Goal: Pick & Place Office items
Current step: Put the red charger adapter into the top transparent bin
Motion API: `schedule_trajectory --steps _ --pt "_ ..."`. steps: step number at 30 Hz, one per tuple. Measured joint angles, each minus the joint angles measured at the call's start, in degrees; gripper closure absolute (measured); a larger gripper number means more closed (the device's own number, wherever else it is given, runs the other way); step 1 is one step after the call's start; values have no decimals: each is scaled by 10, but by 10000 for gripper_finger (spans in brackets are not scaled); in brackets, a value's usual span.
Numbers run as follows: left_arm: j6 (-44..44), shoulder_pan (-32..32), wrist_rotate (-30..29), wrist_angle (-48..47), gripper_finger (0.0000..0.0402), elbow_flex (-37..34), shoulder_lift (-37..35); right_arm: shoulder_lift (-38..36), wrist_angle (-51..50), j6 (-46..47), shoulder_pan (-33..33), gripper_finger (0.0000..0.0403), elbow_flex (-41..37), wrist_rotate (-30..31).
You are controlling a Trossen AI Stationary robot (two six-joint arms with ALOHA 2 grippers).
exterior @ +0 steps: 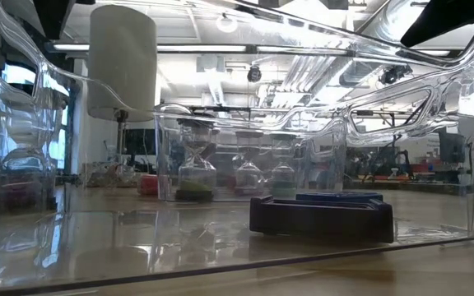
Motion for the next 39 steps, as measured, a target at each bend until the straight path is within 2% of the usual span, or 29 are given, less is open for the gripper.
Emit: schedule_trajectory --steps 11,26,39 --pt "-14 -5 -30 25 81 0 0 0 0 0 0 41 0 0" --pt "-3 -3 -30 27 80 -1 0 0 0 0 0 41 0 0" --pt "-3 -3 -30 80 80 -1 0 0 0 -2 0 41 0 -3"
